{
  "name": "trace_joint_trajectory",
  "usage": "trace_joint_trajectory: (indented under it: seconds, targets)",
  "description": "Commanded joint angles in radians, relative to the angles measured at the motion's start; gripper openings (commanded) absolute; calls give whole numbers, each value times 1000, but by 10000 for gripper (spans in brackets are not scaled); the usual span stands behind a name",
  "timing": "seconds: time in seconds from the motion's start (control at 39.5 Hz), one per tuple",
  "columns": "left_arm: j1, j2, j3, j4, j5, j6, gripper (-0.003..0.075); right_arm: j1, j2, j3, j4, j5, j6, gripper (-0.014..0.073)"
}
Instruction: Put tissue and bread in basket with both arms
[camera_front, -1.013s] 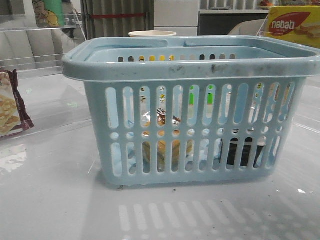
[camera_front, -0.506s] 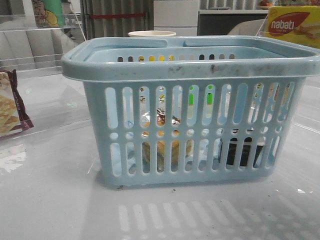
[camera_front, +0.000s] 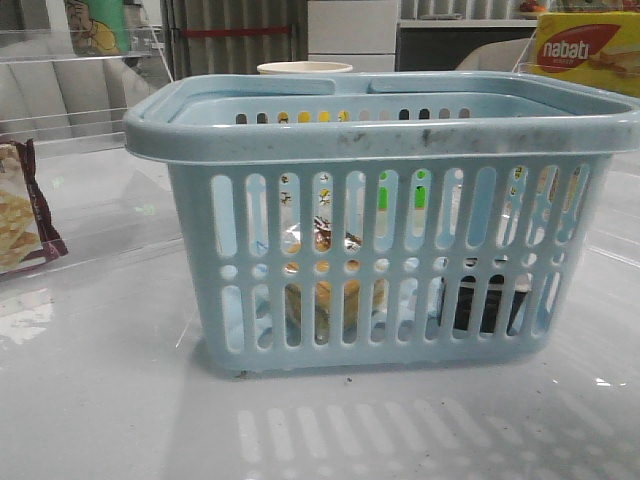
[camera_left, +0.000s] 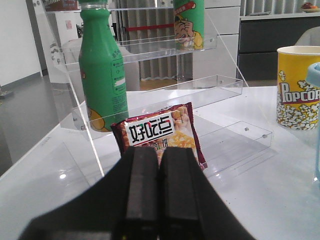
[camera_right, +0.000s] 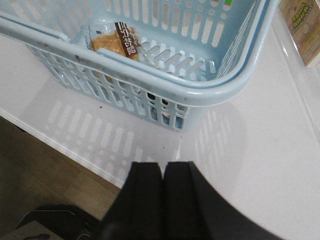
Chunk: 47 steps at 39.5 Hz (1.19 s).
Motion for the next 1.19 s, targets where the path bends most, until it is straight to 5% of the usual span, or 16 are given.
trace_joint_trajectory:
  seconds: [0.0,0.96,1.16]
  targets:
    - [-7,-18,-2,-11,-93,-2,92,-4,-4,-25,-5,-60,-1,58]
    - [-7,-18,-2,-11,-93,-2,92,-14,-23,-18,-15,-63,-3,58]
    - [-7,-18,-2,-11,-93,-2,92,-184,-172,129,-17,-311,-6,58]
